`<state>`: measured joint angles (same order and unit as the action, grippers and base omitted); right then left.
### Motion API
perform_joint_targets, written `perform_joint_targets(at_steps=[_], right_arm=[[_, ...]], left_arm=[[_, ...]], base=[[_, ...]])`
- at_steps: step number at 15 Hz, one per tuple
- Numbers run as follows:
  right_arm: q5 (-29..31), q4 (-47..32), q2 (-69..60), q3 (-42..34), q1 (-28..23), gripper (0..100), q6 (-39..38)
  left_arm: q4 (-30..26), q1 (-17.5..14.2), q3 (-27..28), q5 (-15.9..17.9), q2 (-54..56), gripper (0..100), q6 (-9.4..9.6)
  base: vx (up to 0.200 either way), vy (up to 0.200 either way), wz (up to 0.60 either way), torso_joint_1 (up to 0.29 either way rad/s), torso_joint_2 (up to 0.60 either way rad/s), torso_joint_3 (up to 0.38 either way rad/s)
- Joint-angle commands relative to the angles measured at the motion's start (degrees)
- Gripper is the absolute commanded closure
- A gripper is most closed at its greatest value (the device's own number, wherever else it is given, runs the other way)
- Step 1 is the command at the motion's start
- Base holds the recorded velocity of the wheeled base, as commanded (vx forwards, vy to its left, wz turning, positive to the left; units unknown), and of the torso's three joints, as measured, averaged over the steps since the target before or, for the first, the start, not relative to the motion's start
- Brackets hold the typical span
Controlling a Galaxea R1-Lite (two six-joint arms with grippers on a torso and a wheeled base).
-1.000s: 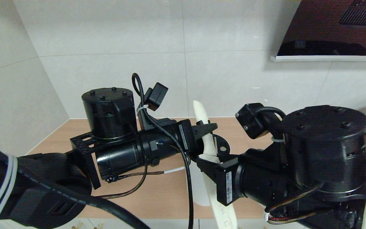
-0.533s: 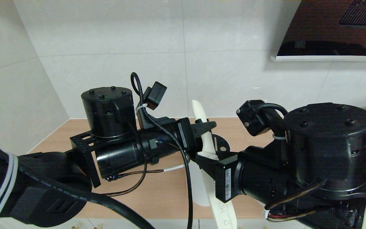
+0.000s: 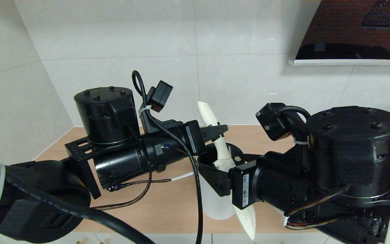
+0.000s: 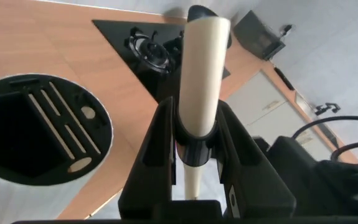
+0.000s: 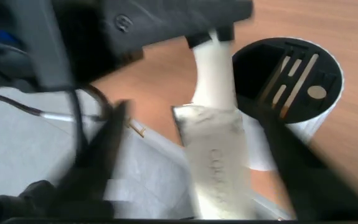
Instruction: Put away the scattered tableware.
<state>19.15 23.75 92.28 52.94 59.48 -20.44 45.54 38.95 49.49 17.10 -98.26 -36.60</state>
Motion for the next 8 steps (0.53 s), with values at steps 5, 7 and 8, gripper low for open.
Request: perform_joint_targets(at_steps=[5,7,8], right_arm=[[-0.1,-1.1,-5.3,-0.5,-3.7,0,2.5],[-0.1,-1.2,-7.8,-0.5,-4.5,0,3.0],[-0.1,-1.7,-8.6,-0.6,-5.0,0,3.9]], left_arm=[[0.1,-4.4,0.0,0.0,5.9,100,3.29],[0.2,-5.7,0.1,-0.6,8.1,100,4.69],[0.2,-5.7,0.1,-0.7,9.0,100,4.87]], base=[[0.000,0.000,0.00,0.000,0.00,0.000],[0.000,0.000,0.00,0.000,0.00,0.000],[0.000,0.000,0.00,0.000,0.00,0.000]])
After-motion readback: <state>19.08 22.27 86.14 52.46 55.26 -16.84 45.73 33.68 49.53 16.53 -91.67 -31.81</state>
